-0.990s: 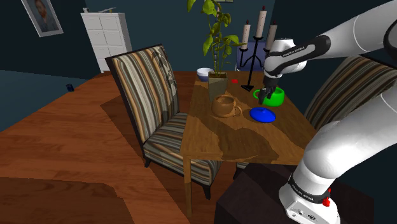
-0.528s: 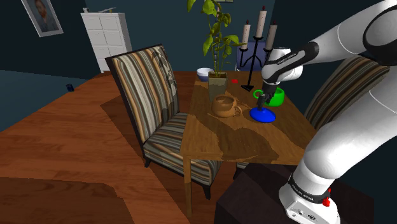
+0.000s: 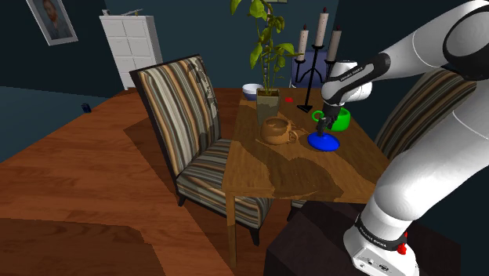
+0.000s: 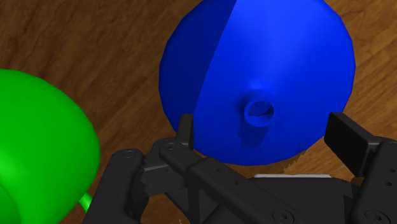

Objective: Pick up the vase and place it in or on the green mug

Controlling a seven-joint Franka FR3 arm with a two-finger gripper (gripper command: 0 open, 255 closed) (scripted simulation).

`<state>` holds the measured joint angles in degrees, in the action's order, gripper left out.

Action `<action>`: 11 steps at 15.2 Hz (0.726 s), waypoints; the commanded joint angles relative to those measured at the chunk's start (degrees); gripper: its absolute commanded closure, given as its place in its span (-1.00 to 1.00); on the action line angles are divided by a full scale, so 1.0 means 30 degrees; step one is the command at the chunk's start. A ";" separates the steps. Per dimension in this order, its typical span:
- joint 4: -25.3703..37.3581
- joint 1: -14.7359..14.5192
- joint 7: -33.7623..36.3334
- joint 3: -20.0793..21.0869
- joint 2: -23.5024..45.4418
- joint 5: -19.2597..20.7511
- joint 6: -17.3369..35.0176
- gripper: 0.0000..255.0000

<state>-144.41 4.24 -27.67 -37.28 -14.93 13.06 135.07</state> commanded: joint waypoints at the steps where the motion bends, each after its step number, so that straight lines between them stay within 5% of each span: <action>1: 0.0000 0.0000 0.0000 0.0000 0.0000 0.0000 0.0000 -1.00; 2: 0.0000 0.0000 0.0000 0.0000 0.0000 0.0000 0.0000 1.00; 11: 0.0000 0.0001 -0.0002 0.0000 0.0004 -0.0003 0.0004 1.00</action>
<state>-144.35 4.22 -27.66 -37.23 -15.00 13.04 135.05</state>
